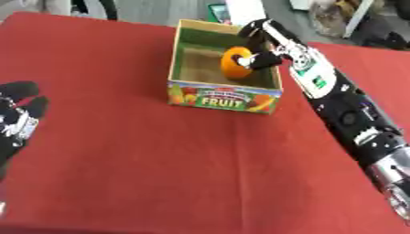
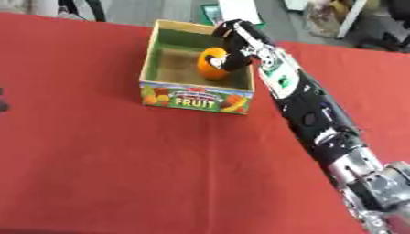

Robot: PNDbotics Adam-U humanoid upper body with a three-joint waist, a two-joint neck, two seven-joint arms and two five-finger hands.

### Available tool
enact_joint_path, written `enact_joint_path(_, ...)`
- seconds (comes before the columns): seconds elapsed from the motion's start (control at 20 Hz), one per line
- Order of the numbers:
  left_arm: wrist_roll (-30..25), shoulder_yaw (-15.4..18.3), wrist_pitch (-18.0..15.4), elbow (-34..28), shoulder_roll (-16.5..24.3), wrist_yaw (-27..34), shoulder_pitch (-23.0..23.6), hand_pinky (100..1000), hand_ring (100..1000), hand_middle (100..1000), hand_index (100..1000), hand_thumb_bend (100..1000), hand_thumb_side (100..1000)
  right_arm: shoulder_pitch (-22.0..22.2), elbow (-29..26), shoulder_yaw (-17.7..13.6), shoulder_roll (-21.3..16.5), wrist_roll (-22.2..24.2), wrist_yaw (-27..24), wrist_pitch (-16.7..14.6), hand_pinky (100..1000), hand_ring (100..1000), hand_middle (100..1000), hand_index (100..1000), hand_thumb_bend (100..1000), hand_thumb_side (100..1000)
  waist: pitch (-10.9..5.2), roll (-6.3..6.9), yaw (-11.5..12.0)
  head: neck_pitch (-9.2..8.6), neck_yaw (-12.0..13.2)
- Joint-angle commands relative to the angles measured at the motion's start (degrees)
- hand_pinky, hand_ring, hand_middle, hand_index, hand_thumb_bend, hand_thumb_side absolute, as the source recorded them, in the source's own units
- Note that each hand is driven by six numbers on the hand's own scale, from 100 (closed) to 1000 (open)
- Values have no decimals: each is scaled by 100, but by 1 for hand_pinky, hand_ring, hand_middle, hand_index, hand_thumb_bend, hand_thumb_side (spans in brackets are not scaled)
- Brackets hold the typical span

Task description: Pick up objects on the table and place them in the box.

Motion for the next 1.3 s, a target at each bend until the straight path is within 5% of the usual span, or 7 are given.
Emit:
enact_joint_path(0.05,22,49,-15,-62,56,18,-45,722,802,690,637,594,392,-17,-368,16,-281,1,-103,-68,658,680,674,737,370,164,-121,56,-53,-35,47)
enact_joint_path(0.4,91,110,-17,-44,80,10,19,722,803,692,636,596,391,629,-1593,-44,-811,-256,-1179,76,643,666,649,743,354,150,-142,114,-323,-32,205)
enact_joint_path(0.8,179,178,-17,-44,101,9,79,722,804,693,636,594,391,2037,-2852,-571,-1254,-1325,-3048,623,627,652,626,746,339,122,-125,180,-649,-55,340)
enact_joint_path(1.3,203,200,-17,-40,104,7,136,722,805,693,637,590,392,3058,-3303,-857,-1224,-1767,-3594,744,625,646,611,743,334,120,-156,235,-774,-31,410)
